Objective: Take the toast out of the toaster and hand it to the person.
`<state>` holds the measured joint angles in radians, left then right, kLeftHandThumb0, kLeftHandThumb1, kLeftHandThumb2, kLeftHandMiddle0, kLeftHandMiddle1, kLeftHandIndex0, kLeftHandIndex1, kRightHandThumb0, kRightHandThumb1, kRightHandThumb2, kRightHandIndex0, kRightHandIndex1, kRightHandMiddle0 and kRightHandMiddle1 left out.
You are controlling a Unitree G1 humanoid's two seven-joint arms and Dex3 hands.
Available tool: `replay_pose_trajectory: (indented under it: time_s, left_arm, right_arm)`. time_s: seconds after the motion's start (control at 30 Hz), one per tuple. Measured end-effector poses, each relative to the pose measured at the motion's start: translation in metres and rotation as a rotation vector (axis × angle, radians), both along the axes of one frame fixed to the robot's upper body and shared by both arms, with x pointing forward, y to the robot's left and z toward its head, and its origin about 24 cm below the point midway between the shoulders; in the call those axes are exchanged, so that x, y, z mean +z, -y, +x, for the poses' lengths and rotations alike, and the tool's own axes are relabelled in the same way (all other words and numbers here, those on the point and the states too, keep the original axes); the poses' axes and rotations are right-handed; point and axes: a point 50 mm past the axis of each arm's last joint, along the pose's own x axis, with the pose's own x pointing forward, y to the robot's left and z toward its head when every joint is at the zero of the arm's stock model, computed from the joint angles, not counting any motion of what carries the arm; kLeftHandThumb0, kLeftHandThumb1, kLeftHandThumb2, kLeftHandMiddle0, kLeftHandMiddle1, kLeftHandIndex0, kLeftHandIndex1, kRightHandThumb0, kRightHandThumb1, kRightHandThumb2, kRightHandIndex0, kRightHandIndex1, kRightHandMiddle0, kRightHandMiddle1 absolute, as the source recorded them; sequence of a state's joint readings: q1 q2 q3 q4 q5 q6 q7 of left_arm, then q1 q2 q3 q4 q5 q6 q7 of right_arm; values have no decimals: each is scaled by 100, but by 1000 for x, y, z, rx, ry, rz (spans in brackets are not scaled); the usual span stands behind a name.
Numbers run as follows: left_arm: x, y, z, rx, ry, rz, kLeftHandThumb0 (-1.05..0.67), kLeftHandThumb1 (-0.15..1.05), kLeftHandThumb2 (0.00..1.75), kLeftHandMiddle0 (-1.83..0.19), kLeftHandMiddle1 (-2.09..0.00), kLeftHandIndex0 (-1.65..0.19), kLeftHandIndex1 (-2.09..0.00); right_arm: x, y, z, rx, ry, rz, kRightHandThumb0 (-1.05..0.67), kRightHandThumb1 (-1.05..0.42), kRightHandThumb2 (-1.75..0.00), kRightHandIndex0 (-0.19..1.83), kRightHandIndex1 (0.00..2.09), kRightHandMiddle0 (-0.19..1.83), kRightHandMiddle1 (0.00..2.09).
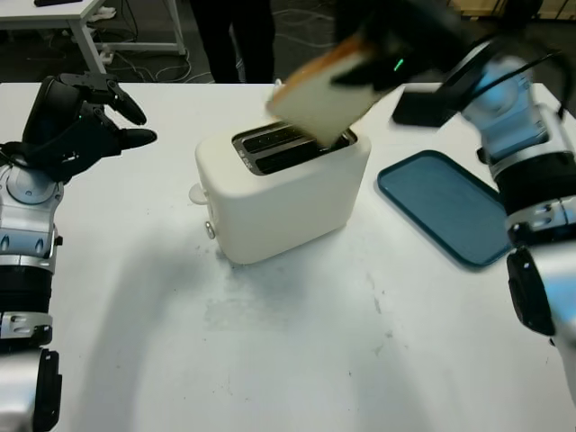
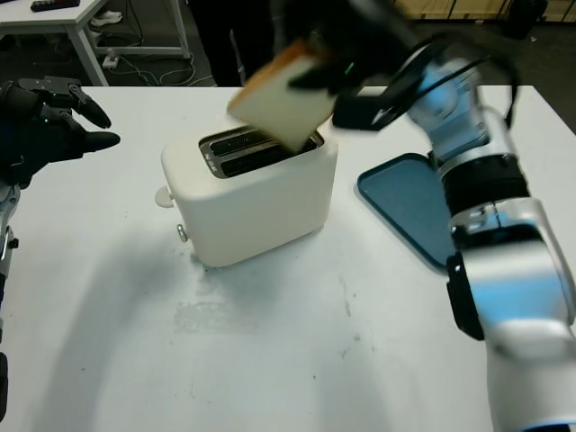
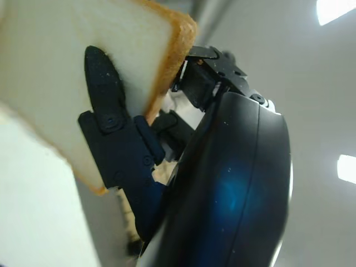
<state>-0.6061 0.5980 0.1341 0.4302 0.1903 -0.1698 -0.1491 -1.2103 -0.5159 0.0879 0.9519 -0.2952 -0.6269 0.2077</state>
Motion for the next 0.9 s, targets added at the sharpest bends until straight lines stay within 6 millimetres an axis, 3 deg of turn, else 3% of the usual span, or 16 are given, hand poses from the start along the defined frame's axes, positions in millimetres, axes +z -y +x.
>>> replay_pose_trajectory:
  time_s: [0.23, 0.6, 0.9]
  left_arm:
    - [0, 0, 0, 2, -3, -1, -105, 69, 0, -110, -108, -98, -111]
    - [-2, -1, 0, 5, -9, -3, -105, 70, 1, -110, -108, -97, -111]
    - [-3, -2, 0, 8, -16, -4, -105, 70, 0, -111, -108, -98, -111]
  right_arm:
    - [2, 41, 4, -85, -58, 250, -19, -87, -4, 96, 175, 75, 175]
    - [-26, 74, 16, -305, -194, 522, -4, -92, -7, 89, 175, 68, 175]
    - [-87, 64, 23, -460, -340, 616, 15, -92, -17, 74, 175, 51, 175]
